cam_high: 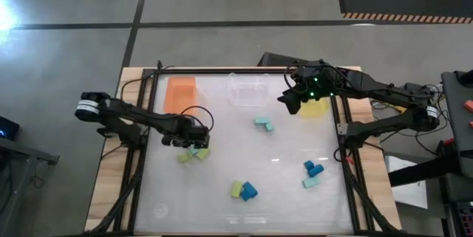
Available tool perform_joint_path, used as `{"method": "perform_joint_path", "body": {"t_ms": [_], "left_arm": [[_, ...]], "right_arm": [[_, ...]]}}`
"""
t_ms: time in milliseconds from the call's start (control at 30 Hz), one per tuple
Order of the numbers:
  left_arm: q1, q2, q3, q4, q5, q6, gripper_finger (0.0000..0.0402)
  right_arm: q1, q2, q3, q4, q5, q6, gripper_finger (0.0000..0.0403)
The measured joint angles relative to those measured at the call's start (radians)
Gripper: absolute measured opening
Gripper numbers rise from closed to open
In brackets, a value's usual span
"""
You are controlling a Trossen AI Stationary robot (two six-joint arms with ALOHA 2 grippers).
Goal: Sort & place blocks by color
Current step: Put the left light blue rectangle block into the orange bin
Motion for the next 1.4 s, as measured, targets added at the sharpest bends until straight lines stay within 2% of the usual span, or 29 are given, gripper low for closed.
{"method": "perform_joint_path", "body": {"t_ms": [200,500,700,967,1100,1233,1400], "left_arm": [[0.000,0.036,0.000,0.014,0.000,0.004,0.0200],[0.000,0.075,0.003,0.055,-0.006,0.005,0.0116],[0.000,0.059,0.008,0.066,-0.011,0.005,0.0117],[0.006,-0.101,0.037,0.052,-0.011,0.032,0.0121],[0.035,-0.203,0.056,-0.011,-0.011,0.058,0.0122],[0.098,-0.288,0.090,-0.105,-0.010,0.114,0.0122],[0.238,-0.345,0.155,-0.210,-0.010,0.261,0.0122]], "right_arm": [[0.000,0.000,0.000,-0.001,0.000,0.001,0.0189],[0.000,0.000,-0.001,-0.001,0.000,0.007,0.0189],[0.000,0.000,-0.002,-0.001,0.000,0.010,0.0189],[0.000,0.000,-0.002,-0.001,0.000,0.011,0.0189],[0.000,0.000,-0.002,-0.001,0.000,0.025,0.0189],[0.000,0.000,-0.002,-0.001,0.000,0.037,0.0189],[0.000,0.000,-0.003,-0.001,0.000,0.059,0.0189]]}}
